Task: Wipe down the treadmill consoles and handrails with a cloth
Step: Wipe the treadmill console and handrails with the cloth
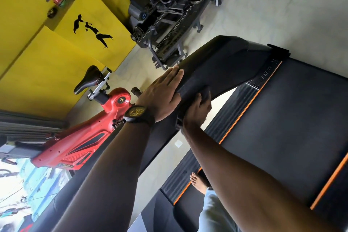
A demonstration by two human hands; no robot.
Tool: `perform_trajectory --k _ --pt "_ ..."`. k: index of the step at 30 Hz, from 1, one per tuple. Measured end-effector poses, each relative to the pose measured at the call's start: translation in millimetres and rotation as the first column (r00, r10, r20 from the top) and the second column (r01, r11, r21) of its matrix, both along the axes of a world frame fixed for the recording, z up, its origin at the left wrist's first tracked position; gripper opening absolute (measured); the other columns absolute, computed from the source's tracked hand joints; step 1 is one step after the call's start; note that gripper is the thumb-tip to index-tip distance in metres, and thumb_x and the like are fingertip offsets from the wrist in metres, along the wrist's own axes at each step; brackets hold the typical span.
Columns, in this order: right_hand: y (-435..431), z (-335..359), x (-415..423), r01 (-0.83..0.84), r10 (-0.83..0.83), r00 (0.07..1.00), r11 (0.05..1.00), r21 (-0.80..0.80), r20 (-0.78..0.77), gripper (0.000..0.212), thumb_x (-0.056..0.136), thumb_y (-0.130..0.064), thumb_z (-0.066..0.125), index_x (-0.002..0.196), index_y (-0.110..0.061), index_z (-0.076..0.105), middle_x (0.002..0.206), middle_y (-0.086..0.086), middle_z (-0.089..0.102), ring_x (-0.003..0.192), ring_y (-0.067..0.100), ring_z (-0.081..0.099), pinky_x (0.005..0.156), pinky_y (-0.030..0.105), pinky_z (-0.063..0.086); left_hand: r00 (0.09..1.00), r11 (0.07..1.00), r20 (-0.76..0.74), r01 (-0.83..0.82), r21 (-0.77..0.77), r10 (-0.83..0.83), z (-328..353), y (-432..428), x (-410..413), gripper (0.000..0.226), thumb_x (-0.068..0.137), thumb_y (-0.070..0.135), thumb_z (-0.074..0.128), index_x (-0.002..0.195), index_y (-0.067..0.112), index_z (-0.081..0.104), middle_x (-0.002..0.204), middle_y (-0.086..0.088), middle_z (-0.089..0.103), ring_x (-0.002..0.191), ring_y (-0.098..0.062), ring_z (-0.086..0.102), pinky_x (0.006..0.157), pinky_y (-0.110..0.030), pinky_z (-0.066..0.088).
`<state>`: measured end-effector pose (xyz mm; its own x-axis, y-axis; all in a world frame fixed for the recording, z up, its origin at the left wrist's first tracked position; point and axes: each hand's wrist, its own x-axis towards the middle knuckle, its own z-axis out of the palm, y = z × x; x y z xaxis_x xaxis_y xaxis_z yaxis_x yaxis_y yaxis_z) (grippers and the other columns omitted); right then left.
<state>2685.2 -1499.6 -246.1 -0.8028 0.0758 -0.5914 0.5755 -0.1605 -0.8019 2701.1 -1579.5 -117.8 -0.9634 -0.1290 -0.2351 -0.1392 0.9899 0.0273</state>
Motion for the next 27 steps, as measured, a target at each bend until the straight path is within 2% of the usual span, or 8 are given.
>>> perform_trajectory --k 2,5,7,11,17,21,25,27 --pt "0 14 10 0.009 -0.008 1.0 0.999 -0.046 0.015 0.055 0.097 -0.046 0.037 0.152 -0.039 0.039 0.158 -0.002 0.037 0.143 0.024 0.041 0.116 0.051 0.035 1.0 1.0 0.004 -0.005 -0.002 0.005 -1 -1 1 0.068 0.103 0.036 0.04 0.161 0.024 0.005 0.168 0.001 0.006 0.154 -0.018 0.008 0.124 -0.039 0.018" --pt "2 39 11 0.08 -0.098 0.937 0.995 -0.067 -0.336 0.055 0.099 -0.038 0.043 0.152 -0.023 0.045 0.158 0.004 0.04 0.143 0.009 0.035 0.117 0.029 0.03 1.0 1.0 0.007 -0.003 0.002 0.003 1 0 -1 0.068 0.103 0.035 0.04 0.161 0.025 0.005 0.168 0.001 0.006 0.154 -0.018 0.009 0.122 -0.037 0.016" --pt "0 47 -7 0.042 -0.03 0.905 0.999 0.021 -0.424 0.058 0.098 -0.04 0.044 0.151 -0.018 0.047 0.16 0.008 0.037 0.141 0.008 0.034 0.112 0.025 0.028 1.0 1.0 0.004 0.002 -0.003 -0.002 2 1 -2 0.067 0.104 0.034 0.04 0.161 0.023 0.006 0.168 0.0 0.008 0.154 -0.019 0.011 0.122 -0.036 0.015" --pt "-1 40 -16 0.022 -0.003 0.943 0.998 0.054 -0.332 0.066 0.094 -0.053 0.035 0.152 -0.024 0.043 0.16 0.006 0.035 0.144 0.024 0.036 0.116 0.051 0.034 1.0 1.0 0.011 -0.004 -0.006 0.004 1 2 -1 0.066 0.104 0.034 0.038 0.161 0.023 0.007 0.168 0.0 0.008 0.154 -0.019 0.009 0.124 -0.04 0.019" --pt "6 30 -37 -0.016 0.09 0.874 0.987 0.158 -0.478 0.054 0.098 -0.037 0.045 0.15 -0.021 0.048 0.161 0.008 0.035 0.145 0.025 0.035 0.115 0.037 0.029 0.999 0.999 0.038 0.001 0.033 -0.002 3 1 -2 0.07 0.099 0.034 0.036 0.161 0.023 0.005 0.168 0.001 0.004 0.155 -0.016 0.004 0.126 -0.041 0.015" --pt "6 23 -47 0.034 -0.026 0.984 0.998 0.046 -0.178 0.063 0.096 -0.049 0.034 0.155 -0.024 0.04 0.161 0.007 0.034 0.146 0.026 0.036 0.119 0.049 0.03 0.999 0.998 0.005 -0.034 0.061 0.034 3 6 -10 0.07 0.096 0.029 0.038 0.161 0.021 0.011 0.168 -0.001 0.011 0.154 -0.019 0.012 0.125 -0.04 0.017" --pt "8 34 -48 0.002 0.087 0.855 0.985 0.17 -0.512 0.056 0.098 -0.039 0.045 0.151 -0.021 0.047 0.161 0.009 0.035 0.147 0.025 0.034 0.117 0.04 0.028 1.0 0.999 0.015 -0.015 0.05 0.014 -2 6 -27 0.069 0.101 0.027 0.04 0.161 0.021 0.007 0.168 -0.001 0.006 0.154 -0.016 0.006 0.125 -0.039 0.016" --pt "8 22 -66 0.012 0.082 0.874 0.982 0.19 -0.479 0.055 0.097 -0.038 0.045 0.149 -0.02 0.05 0.16 0.01 0.037 0.146 0.026 0.036 0.116 0.04 0.029 1.0 0.999 0.029 0.006 0.041 -0.007 -5 4 -32 0.069 0.101 0.028 0.038 0.161 0.022 0.003 0.168 0.001 0.002 0.154 -0.014 0.002 0.126 -0.037 0.012"
